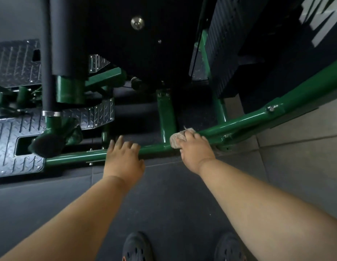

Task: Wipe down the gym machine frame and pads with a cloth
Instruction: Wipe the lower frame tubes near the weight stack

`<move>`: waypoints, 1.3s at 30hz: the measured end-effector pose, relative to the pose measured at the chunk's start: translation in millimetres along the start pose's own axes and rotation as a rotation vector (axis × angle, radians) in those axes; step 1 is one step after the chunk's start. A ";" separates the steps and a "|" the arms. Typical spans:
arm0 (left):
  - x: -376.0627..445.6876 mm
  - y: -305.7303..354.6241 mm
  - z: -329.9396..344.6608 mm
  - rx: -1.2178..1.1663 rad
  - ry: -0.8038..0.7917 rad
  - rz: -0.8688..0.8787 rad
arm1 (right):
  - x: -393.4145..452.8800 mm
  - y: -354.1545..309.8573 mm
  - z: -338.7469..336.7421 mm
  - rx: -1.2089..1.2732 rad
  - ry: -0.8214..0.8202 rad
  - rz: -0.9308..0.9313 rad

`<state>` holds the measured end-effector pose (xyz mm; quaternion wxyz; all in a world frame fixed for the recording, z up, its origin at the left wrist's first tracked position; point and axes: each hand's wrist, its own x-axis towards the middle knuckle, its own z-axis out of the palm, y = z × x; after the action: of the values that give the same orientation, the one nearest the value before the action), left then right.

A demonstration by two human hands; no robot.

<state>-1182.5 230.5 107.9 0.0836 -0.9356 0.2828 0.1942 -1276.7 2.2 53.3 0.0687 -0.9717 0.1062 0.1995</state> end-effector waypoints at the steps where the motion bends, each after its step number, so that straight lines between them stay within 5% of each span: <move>1: 11.8 0.8 14.6 -0.006 -0.049 -0.009 | 9.0 4.3 5.9 -0.042 0.031 -0.020; 4: 47.3 -1.2 60.0 0.012 -0.162 -0.006 | 36.8 11.5 23.4 -0.126 0.079 -0.117; 8: 93.6 3.9 118.3 0.039 -0.276 -0.013 | 69.7 9.4 55.6 -0.147 -0.052 -0.172; 23: 192.0 -4.6 226.0 0.244 -0.201 0.004 | 150.8 -29.4 130.7 -0.387 -0.299 -0.223; 28: 194.2 -12.6 235.5 0.267 -0.190 0.060 | 156.8 -36.0 140.1 -0.400 -0.221 -0.225; 39: 198.4 -9.6 235.0 0.158 -0.192 -0.025 | 64.5 42.6 15.4 -0.492 -0.152 -0.002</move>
<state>-1099.6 202.4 -187.1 0.1862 -0.9065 0.2764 0.2591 -1234.4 -47.9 9.4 -0.1618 -0.9415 0.0478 0.2918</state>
